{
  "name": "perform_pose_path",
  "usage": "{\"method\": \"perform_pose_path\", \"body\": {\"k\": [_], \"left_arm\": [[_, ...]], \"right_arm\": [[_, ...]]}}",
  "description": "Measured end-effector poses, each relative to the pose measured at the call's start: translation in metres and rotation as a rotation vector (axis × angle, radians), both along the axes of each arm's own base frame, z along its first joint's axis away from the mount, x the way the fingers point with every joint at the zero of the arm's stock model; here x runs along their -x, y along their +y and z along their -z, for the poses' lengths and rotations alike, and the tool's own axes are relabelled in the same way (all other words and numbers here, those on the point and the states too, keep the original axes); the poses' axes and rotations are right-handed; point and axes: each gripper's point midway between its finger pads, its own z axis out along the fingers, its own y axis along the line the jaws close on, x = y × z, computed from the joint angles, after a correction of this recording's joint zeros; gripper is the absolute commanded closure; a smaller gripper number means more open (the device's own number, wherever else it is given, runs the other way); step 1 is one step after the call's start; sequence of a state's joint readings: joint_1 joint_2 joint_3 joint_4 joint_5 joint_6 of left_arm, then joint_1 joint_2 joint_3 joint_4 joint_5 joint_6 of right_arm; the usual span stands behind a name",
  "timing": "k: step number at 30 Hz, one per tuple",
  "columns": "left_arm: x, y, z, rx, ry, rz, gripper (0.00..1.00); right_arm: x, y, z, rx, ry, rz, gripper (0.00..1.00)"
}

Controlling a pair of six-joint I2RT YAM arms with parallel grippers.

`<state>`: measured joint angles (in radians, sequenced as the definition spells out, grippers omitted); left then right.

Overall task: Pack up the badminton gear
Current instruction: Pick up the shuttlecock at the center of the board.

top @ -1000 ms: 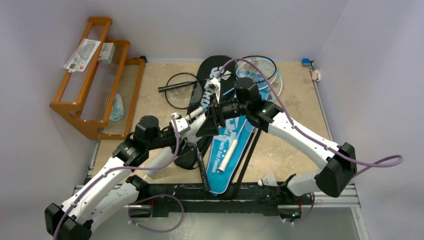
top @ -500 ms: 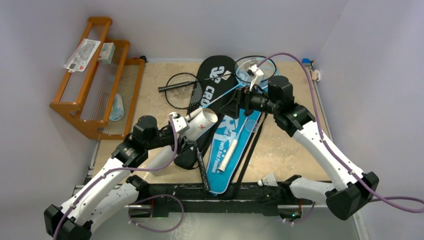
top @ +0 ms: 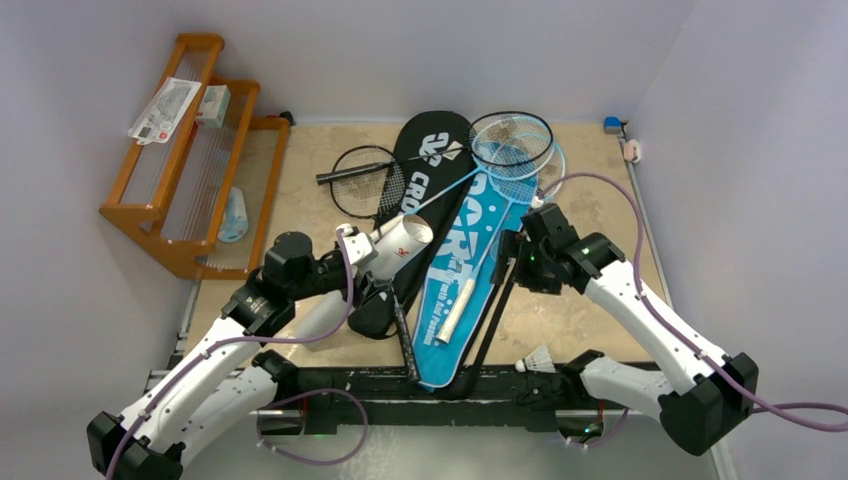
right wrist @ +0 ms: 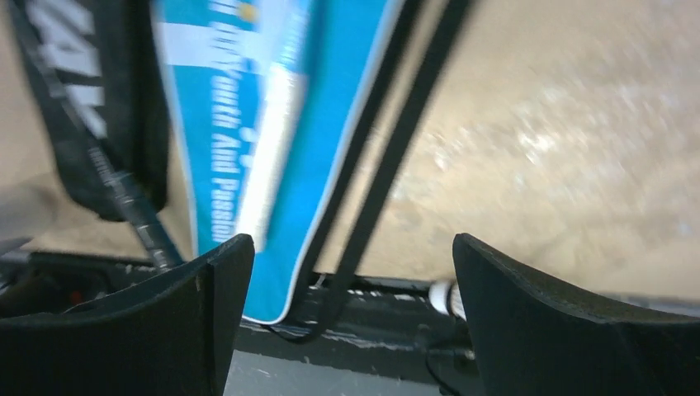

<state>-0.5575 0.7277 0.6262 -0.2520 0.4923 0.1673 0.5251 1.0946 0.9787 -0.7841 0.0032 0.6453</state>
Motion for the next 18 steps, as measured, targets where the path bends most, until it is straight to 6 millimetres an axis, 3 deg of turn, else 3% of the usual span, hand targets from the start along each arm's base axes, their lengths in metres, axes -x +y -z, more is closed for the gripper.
{"method": "perform_pose_path", "body": {"k": [6, 11, 18], "left_arm": [[0.000, 0.001, -0.002, 0.003, -0.006, -0.002, 0.55], [0.001, 0.001, -0.004, 0.007, -0.013, -0.003, 0.56], [0.001, 0.002, -0.005, 0.009, -0.019, -0.007, 0.56]], "right_arm": [[0.041, -0.047, 0.033, 0.161, 0.171, 0.244, 0.07], [0.067, -0.061, 0.063, 0.214, 0.267, 0.302, 0.07], [0.085, -0.067, 0.079, 0.234, 0.338, 0.327, 0.09]]}}
